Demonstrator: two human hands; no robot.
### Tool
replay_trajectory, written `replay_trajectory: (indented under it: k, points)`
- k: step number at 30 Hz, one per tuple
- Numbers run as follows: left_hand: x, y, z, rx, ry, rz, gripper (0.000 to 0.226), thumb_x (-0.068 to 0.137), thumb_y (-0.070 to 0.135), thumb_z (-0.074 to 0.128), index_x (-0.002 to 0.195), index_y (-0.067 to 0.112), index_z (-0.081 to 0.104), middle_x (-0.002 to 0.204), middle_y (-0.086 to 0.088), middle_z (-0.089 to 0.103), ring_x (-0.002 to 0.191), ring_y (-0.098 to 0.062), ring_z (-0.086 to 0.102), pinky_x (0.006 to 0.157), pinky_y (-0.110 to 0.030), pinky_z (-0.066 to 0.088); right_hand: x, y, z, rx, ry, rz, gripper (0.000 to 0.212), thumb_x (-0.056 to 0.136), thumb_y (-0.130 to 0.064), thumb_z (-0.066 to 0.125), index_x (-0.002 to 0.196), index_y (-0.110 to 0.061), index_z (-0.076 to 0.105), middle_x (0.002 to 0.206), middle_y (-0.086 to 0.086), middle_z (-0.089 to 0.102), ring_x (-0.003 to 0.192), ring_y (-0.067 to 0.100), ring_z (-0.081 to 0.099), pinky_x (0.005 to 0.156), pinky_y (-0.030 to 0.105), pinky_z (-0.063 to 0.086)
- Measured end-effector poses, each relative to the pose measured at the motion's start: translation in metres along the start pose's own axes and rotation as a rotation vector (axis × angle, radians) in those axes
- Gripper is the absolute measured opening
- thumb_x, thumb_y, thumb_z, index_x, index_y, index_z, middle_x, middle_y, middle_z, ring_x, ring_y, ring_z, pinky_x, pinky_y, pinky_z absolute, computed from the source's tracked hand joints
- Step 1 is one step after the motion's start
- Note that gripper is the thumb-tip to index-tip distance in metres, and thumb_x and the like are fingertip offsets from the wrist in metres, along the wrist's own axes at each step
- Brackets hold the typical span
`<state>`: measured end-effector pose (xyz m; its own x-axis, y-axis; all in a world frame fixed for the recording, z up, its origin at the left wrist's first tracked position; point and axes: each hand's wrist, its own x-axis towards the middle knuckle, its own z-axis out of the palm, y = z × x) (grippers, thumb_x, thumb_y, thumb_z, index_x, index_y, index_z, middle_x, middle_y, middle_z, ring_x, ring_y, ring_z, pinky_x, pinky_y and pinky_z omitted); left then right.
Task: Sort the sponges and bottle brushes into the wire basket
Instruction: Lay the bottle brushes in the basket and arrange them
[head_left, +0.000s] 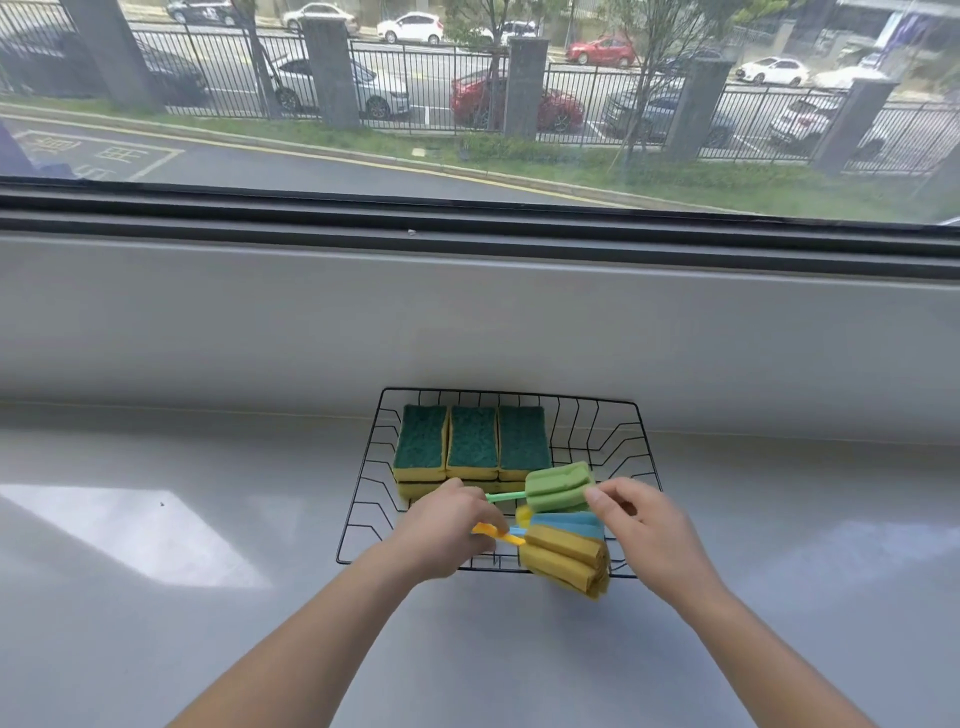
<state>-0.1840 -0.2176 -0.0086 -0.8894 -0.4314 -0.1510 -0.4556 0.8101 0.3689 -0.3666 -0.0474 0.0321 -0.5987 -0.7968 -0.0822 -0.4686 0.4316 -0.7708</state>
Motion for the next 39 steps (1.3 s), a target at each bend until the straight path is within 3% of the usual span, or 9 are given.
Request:
replay_trajectory:
  k: [3, 7, 13, 19, 21, 25, 29, 34, 39]
  points:
    - [0.003, -0.001, 0.006, 0.028, 0.004, 0.004, 0.026, 0.089, 0.041, 0.066, 0.115, 0.038, 0.065, 0.094, 0.012, 0.052, 0.097, -0.015, 0.044, 0.068, -0.036, 0.045, -0.006, 0.005, 0.005, 0.046, -0.018, 0.033, 0.029, 0.1, -0.038, 0.056, 0.081, -0.02, 0.07, 0.079, 0.001, 0.069, 0.079, 0.02, 0.062, 0.076, 0.046, 0.052]
    - [0.003, -0.003, 0.008, -0.028, 0.027, 0.009, 0.02, 0.09, 0.038, 0.064, 0.109, 0.034, 0.07, 0.092, 0.011, 0.051, 0.098, -0.016, 0.048, 0.074, -0.039, 0.049, -0.006, 0.011, 0.007, 0.126, -0.022, 0.064, 0.034, 0.101, -0.037, 0.054, 0.082, -0.013, 0.069, 0.085, 0.013, 0.07, 0.085, 0.033, 0.065, 0.083, 0.054, 0.055]
    - [0.002, -0.012, 0.002, 0.018, 0.169, -0.045, 0.021, 0.093, 0.037, 0.06, 0.111, 0.032, 0.07, 0.094, 0.006, 0.058, 0.091, -0.017, 0.049, 0.07, -0.037, 0.05, 0.002, 0.012, 0.0, 0.298, 0.066, 0.13, 0.025, 0.104, -0.029, 0.049, 0.095, -0.025, 0.072, 0.092, -0.003, 0.074, 0.092, 0.019, 0.069, 0.073, 0.034, 0.058]
    - [0.005, -0.011, 0.009, 0.072, 0.169, -0.047, 0.022, 0.095, 0.043, 0.056, 0.112, 0.034, 0.067, 0.091, 0.009, 0.053, 0.088, -0.015, 0.046, 0.063, -0.032, 0.045, 0.001, 0.013, 0.001, 0.273, 0.059, 0.159, 0.024, 0.104, -0.034, 0.048, 0.1, -0.027, 0.07, 0.101, -0.004, 0.071, 0.1, 0.02, 0.065, 0.087, 0.047, 0.057]
    - [0.004, -0.013, 0.014, 0.06, 0.17, -0.069, 0.024, 0.094, 0.046, 0.055, 0.113, 0.036, 0.065, 0.091, 0.01, 0.052, 0.089, -0.015, 0.047, 0.063, -0.031, 0.043, 0.001, 0.013, 0.008, 0.25, 0.043, 0.132, 0.026, 0.104, -0.039, 0.046, 0.112, -0.028, 0.068, 0.116, -0.006, 0.068, 0.11, 0.017, 0.062, 0.096, 0.049, 0.053]
    - [-0.003, -0.02, 0.02, -0.083, 0.24, -0.111, 0.028, 0.091, 0.048, 0.059, 0.115, 0.037, 0.066, 0.095, 0.015, 0.055, 0.094, -0.01, 0.049, 0.069, -0.029, 0.045, 0.002, -0.002, 0.025, 0.24, -0.051, 0.154, 0.077, 0.09, -0.07, 0.036, 0.156, -0.028, 0.031, 0.156, -0.008, 0.036, 0.144, 0.012, 0.032, 0.115, 0.031, 0.027]
    - [-0.013, -0.035, 0.021, -0.087, 0.291, -0.149, 0.028, 0.09, 0.041, 0.062, 0.118, 0.035, 0.065, 0.103, 0.017, 0.056, 0.1, -0.009, 0.049, 0.074, -0.026, 0.045, 0.008, -0.01, 0.044, -0.03, -0.063, 0.065, 0.106, 0.079, -0.084, 0.031, 0.161, -0.02, 0.011, 0.166, 0.0, 0.018, 0.152, 0.018, 0.018, 0.123, 0.042, 0.022]
    - [-0.011, -0.042, 0.019, -0.079, 0.21, -0.151, 0.044, 0.084, 0.046, 0.068, 0.126, 0.035, 0.061, 0.122, 0.016, 0.057, 0.112, -0.011, 0.048, 0.087, -0.029, 0.047, 0.021, 0.001, 0.057, -0.047, -0.055, 0.164, 0.075, 0.097, -0.063, 0.036, 0.157, -0.02, 0.024, 0.16, 0.004, 0.032, 0.143, 0.023, 0.036, 0.112, 0.04, 0.032]
    - [0.001, -0.039, 0.023, 0.058, 0.122, -0.139, 0.051, 0.082, 0.053, 0.068, 0.128, 0.035, 0.057, 0.12, 0.012, 0.06, 0.107, -0.016, 0.05, 0.08, -0.032, 0.047, 0.031, 0.006, 0.052, 0.09, -0.081, 0.203, 0.064, 0.101, -0.055, 0.04, 0.155, -0.023, 0.029, 0.158, 0.003, 0.035, 0.141, 0.021, 0.038, 0.113, 0.041, 0.032]
